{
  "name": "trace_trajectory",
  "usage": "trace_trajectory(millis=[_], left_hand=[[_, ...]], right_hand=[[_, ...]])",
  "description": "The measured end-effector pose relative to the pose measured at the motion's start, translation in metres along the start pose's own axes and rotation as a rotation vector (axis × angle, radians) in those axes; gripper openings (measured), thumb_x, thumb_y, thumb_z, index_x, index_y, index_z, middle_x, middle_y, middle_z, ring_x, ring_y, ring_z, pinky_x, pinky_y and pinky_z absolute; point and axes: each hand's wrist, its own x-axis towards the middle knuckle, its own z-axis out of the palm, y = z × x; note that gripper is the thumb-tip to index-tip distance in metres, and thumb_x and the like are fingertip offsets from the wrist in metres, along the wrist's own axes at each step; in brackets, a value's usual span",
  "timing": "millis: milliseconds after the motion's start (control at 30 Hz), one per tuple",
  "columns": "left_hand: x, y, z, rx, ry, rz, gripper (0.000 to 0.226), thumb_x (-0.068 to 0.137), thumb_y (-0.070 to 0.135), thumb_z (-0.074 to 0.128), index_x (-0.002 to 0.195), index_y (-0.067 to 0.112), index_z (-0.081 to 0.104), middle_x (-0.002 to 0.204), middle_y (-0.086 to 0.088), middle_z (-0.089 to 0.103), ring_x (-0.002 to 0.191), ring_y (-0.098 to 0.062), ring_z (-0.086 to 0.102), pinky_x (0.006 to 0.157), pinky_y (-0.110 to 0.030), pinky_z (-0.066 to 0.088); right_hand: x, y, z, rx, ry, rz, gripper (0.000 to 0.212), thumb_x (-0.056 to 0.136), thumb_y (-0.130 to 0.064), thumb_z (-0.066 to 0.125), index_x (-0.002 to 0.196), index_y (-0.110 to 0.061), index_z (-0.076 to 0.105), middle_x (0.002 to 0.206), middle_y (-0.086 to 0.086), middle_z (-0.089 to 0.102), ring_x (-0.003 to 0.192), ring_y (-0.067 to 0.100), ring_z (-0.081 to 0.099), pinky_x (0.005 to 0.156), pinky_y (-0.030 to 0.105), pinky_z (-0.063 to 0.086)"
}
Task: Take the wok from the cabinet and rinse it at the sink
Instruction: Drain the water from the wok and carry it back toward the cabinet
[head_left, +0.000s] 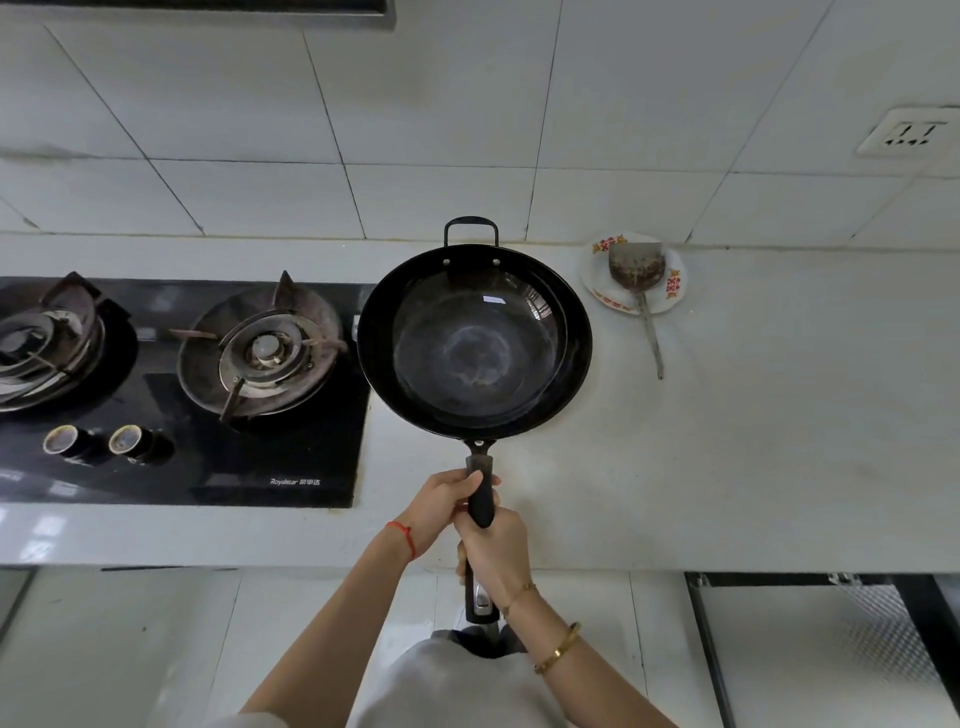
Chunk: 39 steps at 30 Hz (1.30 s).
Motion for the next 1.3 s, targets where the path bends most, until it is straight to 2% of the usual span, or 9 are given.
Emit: trace_trajectory(millis=[233,500,667,733,833,900,1033,1200,1300], left_hand=[[-0.002,-0.002,-0.001,-0.014,-0.004,0.017,0.035,0.104,0.02,0.043,0.12,-0.003,0.064,0.098,-0.014,0.063,0.094,-0.025,0.059,0.099,-0.039,0.047],[-0.003,-0.008,-0.003,-0.027,-0.019,0.003,0.035,0.105,0.02,0.039,0.125,0.0,0.06,0.093,-0.011,0.062,0.091,-0.023,0.06,0.091,-0.032,0.05],[-0.006,-0.011,-0.004,-0.002,0.001,0.003,0.035,0.105,0.023,0.039,0.127,0.004,0.058,0.095,-0.01,0.066,0.089,-0.02,0.061,0.079,-0.027,0.05],[-0.007,-0.011,-0.004,-0.005,0.014,0.008,0.034,0.105,0.024,0.04,0.126,0.006,0.059,0.1,-0.01,0.07,0.092,-0.02,0.063,0.08,-0.027,0.05],[-0.01,-0.012,-0.004,0.039,0.038,0.027,0.032,0.105,0.027,0.039,0.124,0.01,0.059,0.111,-0.011,0.073,0.1,-0.023,0.065,0.088,-0.03,0.054],[-0.012,-0.015,-0.004,0.067,0.06,0.047,0.033,0.105,0.029,0.04,0.123,0.01,0.06,0.114,-0.01,0.073,0.105,-0.024,0.066,0.094,-0.032,0.054],[-0.017,-0.018,-0.005,0.117,0.113,0.084,0.031,0.104,0.028,0.043,0.121,0.012,0.062,0.111,-0.006,0.073,0.105,-0.019,0.068,0.083,-0.021,0.054],[-0.02,-0.024,-0.012,0.171,0.193,0.095,0.035,0.103,0.026,0.046,0.13,0.009,0.059,0.116,-0.009,0.069,0.109,-0.019,0.064,0.09,-0.027,0.054],[-0.024,-0.025,-0.013,0.209,0.221,0.097,0.033,0.103,0.025,0.044,0.129,0.012,0.06,0.11,-0.003,0.072,0.102,-0.014,0.067,0.085,-0.025,0.052]], right_hand=[[0.001,0.0,0.003,0.003,-0.012,0.025,0.022,0.091,-0.015,0.057,0.073,-0.002,0.058,0.041,0.004,0.053,0.032,0.019,0.051,0.037,0.026,0.046],[0.002,0.004,0.001,-0.007,-0.101,0.065,0.021,0.091,-0.012,0.054,0.072,-0.003,0.056,0.047,0.007,0.056,0.037,0.022,0.054,0.042,0.03,0.049],[0.004,0.006,-0.001,-0.074,-0.162,0.065,0.023,0.091,-0.018,0.051,0.072,-0.007,0.055,0.049,0.007,0.059,0.044,0.026,0.058,0.052,0.032,0.052],[0.004,0.006,-0.001,-0.141,-0.178,0.041,0.024,0.092,-0.023,0.051,0.073,-0.008,0.055,0.053,0.008,0.062,0.047,0.025,0.06,0.057,0.033,0.05],[0.004,0.005,-0.004,-0.242,-0.172,0.011,0.029,0.095,-0.031,0.05,0.074,-0.013,0.057,0.057,0.003,0.062,0.045,0.009,0.059,0.049,0.021,0.047],[0.005,0.005,-0.006,-0.331,-0.163,-0.01,0.032,0.095,-0.036,0.049,0.075,-0.013,0.058,0.062,0.002,0.059,0.051,0.011,0.057,0.052,0.024,0.042],[0.005,0.007,-0.01,-0.351,-0.171,-0.041,0.041,0.095,-0.045,0.049,0.096,-0.006,0.063,0.077,0.015,0.066,0.069,0.025,0.063,0.065,0.032,0.047],[-0.002,0.009,-0.026,-0.373,-0.201,-0.085,0.04,0.096,-0.057,0.043,0.106,-0.02,0.055,0.078,-0.008,0.06,0.068,0.005,0.057,0.058,0.017,0.04],[-0.002,0.01,-0.037,-0.388,-0.222,-0.078,0.046,0.098,-0.058,0.036,0.112,-0.019,0.055,0.093,-0.003,0.066,0.088,0.012,0.064,0.072,0.023,0.048]])
